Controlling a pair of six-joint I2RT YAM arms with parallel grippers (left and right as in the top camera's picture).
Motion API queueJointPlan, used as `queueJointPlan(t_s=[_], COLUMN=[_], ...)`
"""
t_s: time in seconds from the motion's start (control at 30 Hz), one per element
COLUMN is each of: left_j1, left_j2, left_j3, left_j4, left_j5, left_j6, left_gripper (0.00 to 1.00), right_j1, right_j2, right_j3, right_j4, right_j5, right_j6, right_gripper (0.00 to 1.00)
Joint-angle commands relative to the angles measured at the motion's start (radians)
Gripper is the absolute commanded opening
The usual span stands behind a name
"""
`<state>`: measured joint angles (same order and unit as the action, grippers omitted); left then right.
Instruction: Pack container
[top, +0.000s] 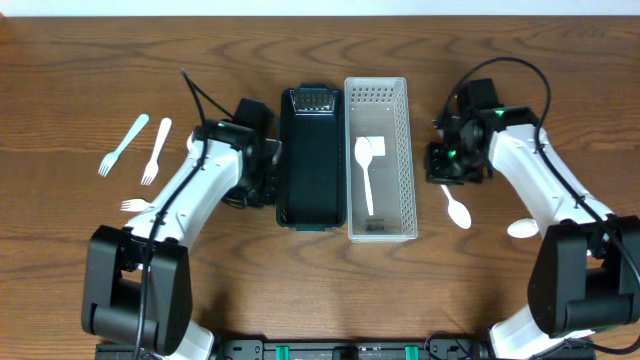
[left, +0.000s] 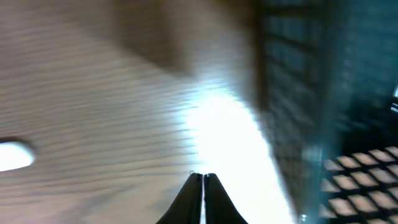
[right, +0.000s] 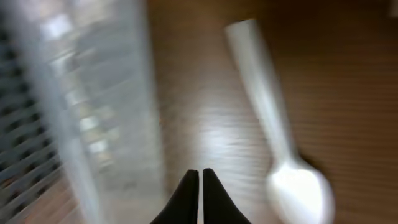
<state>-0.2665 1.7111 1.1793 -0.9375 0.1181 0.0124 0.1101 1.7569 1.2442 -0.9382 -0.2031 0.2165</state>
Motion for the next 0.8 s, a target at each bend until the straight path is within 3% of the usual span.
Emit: queueJointPlan(t_s=[0.0, 0.03, 0.07, 0.1, 0.2, 0.27, 0.4, 0.57, 0.77], left_j1=[0.054, 0.07, 0.088, 0.103, 0.142, 0.16, 0.166, 0.166, 0.166], left_j2=[-0.06, -0.079, -0.105, -0.13, -0.22, -0.292, -0.427, -0.531, -0.556], left_j3=[0.019, 0.02, 0.021, 0.021, 0.021, 0.021, 0.021, 0.021, 0.021], left_j4=[-0.002, -0.003, -0.003, -0.003, -0.004, -0.007, -0.011, -0.012, -0.029], left_j5=[-0.102, -0.105, -0.105, -0.105, -0.105, -0.104, -0.104, -0.104, -0.104], left_j6=[0.013, 0.013, 0.013, 0.013, 0.013, 0.013, 0.008, -0.036, -0.035], left_gripper=[0.15, 0.35, 0.47, 0.55, 0.73, 0.83, 0.98, 0.98, 0.98], right_j1=[-0.053, -0.063, -0.071, -0.075, -0.074, -0.069, -0.068, -0.073, -0.096], right_j2=[-0.016, -0.019, -0.027, -0.035, -0.069, -0.085, -0.075, 0.003, 0.215], right_j3=[0.06, 0.089, 0.122, 0.158, 0.299, 0.39, 0.542, 0.577, 0.701], right_j4=[0.003, -0.001, -0.011, -0.021, -0.058, -0.068, -0.137, -0.145, -0.206], right_j5=[0.182, 0.207, 0.235, 0.262, 0.331, 0.334, 0.282, 0.274, 0.274], right_j6=[0.041, 0.04, 0.04, 0.04, 0.027, -0.016, -0.039, -0.055, -0.061], right_gripper=[0.1, 0.15, 0.22, 0.29, 0.65, 0.79, 0.78, 0.77, 0.79])
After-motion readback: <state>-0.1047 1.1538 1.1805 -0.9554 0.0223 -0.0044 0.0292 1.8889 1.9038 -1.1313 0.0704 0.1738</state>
